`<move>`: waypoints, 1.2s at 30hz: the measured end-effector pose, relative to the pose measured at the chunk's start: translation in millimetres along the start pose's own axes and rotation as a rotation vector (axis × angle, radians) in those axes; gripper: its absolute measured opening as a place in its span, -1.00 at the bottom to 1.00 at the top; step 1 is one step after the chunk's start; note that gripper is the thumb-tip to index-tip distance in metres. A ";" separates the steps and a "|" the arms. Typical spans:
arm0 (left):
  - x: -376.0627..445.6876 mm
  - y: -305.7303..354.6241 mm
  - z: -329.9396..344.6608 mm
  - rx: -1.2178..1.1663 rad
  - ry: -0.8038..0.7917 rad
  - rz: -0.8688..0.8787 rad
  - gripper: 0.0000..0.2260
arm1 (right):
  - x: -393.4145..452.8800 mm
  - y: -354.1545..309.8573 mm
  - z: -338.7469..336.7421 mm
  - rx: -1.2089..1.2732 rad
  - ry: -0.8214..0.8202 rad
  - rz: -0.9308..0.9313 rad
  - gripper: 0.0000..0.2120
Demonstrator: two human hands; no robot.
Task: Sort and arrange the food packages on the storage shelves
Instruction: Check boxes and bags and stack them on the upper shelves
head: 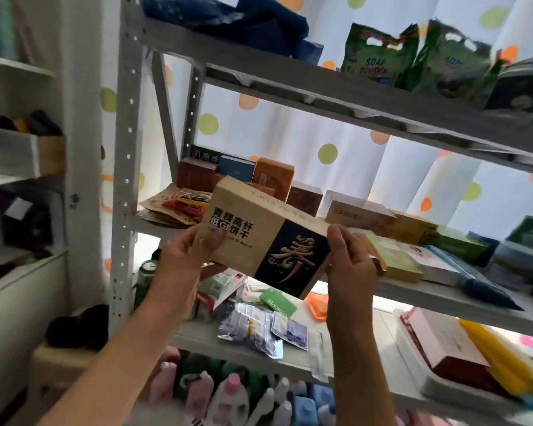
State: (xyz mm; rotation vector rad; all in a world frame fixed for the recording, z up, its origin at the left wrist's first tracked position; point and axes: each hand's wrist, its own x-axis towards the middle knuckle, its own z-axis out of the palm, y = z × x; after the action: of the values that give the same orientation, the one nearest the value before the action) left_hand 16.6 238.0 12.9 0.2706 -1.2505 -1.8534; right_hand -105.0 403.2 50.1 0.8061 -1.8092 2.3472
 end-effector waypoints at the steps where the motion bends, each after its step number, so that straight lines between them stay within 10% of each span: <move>1: -8.7 -1.7 -4.1 -0.016 0.021 0.005 -0.69 | -10.2 5.9 1.5 0.030 0.022 0.028 -0.90; 5: -41.1 -12.9 -26.3 -0.086 0.160 -0.030 -0.77 | -58.0 39.5 5.8 0.099 0.120 0.168 -0.65; 19: -136.9 -78.8 -81.1 0.114 0.535 -0.030 -0.87 | -162.5 88.8 6.7 0.210 0.138 0.412 -0.74; 36: -146.3 -79.1 -118.0 0.151 0.459 -0.256 -0.67 | -170.7 98.8 11.0 0.086 0.169 0.405 -0.61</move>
State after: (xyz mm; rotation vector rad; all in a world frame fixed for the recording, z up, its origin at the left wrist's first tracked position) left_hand 133.3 280.6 -148.8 0.9207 -1.0663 -1.7695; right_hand 9.9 406.6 -110.5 0.2480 -1.9600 2.6480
